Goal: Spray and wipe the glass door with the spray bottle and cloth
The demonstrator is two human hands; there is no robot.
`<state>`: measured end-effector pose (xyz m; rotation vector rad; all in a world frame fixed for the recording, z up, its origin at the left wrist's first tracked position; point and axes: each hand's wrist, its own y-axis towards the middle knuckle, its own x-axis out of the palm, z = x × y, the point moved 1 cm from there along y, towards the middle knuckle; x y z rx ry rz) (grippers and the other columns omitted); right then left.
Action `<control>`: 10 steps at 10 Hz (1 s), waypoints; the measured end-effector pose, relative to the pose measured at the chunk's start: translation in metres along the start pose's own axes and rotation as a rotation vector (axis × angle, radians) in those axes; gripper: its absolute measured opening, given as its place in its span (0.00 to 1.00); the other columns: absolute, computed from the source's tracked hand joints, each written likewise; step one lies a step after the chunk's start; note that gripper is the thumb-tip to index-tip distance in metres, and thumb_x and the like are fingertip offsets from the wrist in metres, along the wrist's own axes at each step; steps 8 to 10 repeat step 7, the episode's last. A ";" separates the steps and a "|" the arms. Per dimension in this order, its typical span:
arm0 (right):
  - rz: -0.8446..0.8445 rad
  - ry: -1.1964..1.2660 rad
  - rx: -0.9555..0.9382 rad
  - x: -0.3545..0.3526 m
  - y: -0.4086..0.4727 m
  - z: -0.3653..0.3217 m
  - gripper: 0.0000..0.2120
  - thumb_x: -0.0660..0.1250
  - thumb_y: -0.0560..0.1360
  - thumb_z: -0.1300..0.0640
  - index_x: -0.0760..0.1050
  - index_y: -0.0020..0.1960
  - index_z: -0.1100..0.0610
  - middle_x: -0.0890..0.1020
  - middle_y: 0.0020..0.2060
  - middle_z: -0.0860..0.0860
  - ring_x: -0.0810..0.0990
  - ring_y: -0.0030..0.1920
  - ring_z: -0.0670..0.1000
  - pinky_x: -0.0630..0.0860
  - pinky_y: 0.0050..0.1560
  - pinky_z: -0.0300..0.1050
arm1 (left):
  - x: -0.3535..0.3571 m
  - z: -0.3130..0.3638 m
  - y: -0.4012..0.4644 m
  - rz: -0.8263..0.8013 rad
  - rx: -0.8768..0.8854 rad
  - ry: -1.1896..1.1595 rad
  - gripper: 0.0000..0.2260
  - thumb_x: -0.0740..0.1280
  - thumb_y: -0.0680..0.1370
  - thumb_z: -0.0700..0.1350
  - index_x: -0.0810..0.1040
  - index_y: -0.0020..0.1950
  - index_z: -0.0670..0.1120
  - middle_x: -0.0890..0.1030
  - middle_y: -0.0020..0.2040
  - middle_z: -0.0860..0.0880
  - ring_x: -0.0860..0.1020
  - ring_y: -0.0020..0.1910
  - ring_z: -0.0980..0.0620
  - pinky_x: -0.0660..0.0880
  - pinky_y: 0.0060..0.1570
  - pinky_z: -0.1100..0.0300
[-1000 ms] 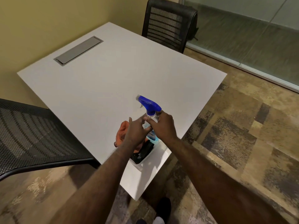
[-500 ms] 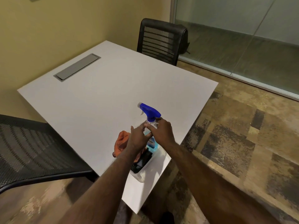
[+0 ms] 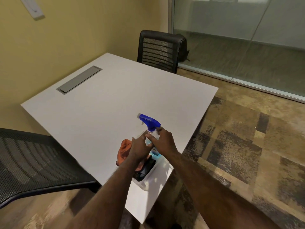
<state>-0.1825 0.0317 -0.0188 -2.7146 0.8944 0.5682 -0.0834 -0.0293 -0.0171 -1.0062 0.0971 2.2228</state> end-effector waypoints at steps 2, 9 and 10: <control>0.049 -0.083 -0.053 -0.015 -0.033 -0.004 0.30 0.69 0.75 0.46 0.65 0.71 0.56 0.75 0.67 0.53 0.74 0.65 0.54 0.66 0.57 0.39 | -0.016 0.006 -0.036 -0.042 0.114 -0.020 0.26 0.71 0.78 0.52 0.68 0.74 0.49 0.76 0.61 0.58 0.76 0.47 0.71 0.70 0.42 0.81; 0.271 -0.556 -0.109 -0.136 -0.294 -0.008 0.28 0.66 0.77 0.44 0.65 0.72 0.53 0.72 0.70 0.54 0.70 0.69 0.55 0.66 0.65 0.45 | -0.042 0.066 -0.227 -0.061 0.496 0.346 0.33 0.70 0.77 0.60 0.65 0.77 0.50 0.71 0.76 0.49 0.71 0.73 0.46 0.66 0.74 0.46; 0.271 -0.556 -0.109 -0.136 -0.294 -0.008 0.28 0.66 0.77 0.44 0.65 0.72 0.53 0.72 0.70 0.54 0.70 0.69 0.55 0.66 0.65 0.45 | -0.042 0.066 -0.227 -0.061 0.496 0.346 0.33 0.70 0.77 0.60 0.65 0.77 0.50 0.71 0.76 0.49 0.71 0.73 0.46 0.66 0.74 0.46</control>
